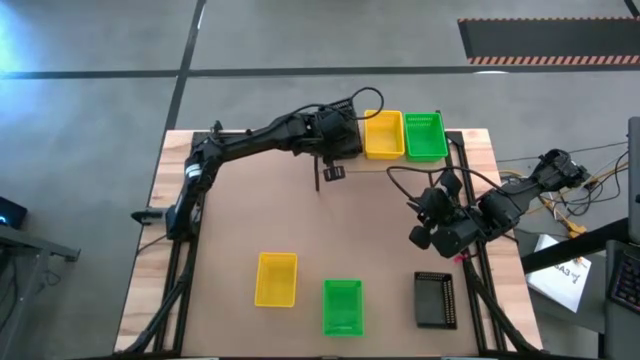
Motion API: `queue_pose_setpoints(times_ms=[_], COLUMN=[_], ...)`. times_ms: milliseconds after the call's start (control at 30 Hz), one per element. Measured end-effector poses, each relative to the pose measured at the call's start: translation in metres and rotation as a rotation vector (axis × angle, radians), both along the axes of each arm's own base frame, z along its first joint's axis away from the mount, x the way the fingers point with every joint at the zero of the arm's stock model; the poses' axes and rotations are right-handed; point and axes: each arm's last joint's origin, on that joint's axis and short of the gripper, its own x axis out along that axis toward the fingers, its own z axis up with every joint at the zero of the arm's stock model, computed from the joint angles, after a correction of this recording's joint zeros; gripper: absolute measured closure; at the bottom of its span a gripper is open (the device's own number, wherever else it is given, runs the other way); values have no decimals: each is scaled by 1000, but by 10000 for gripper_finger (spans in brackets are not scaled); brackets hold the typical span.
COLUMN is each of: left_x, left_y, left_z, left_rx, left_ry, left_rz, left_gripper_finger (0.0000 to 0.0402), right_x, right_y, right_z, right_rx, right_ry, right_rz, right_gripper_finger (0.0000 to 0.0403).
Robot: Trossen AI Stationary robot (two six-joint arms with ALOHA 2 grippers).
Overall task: Stack baskets on shelf by color
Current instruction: Stack the top black bin on top of the black bin on the shelf
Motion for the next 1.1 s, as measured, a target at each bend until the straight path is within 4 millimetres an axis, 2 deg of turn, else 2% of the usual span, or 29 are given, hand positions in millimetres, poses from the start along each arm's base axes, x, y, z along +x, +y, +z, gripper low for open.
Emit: queue_pose_setpoints(times_ms=[200, 1100], left_x=[0, 1], left_y=[2, 2], left_z=[-6, -6], left_rx=[-5, 6], left_ry=[29, 28], left_rz=[-3, -15], left_gripper_finger=[401, 401], right_x=[0, 0], right_y=[0, 0], right_z=[0, 0], right_rx=[-1, 1], right_ry=[0, -1], right_rz=[0, -1], right_gripper_finger=[360, 360])
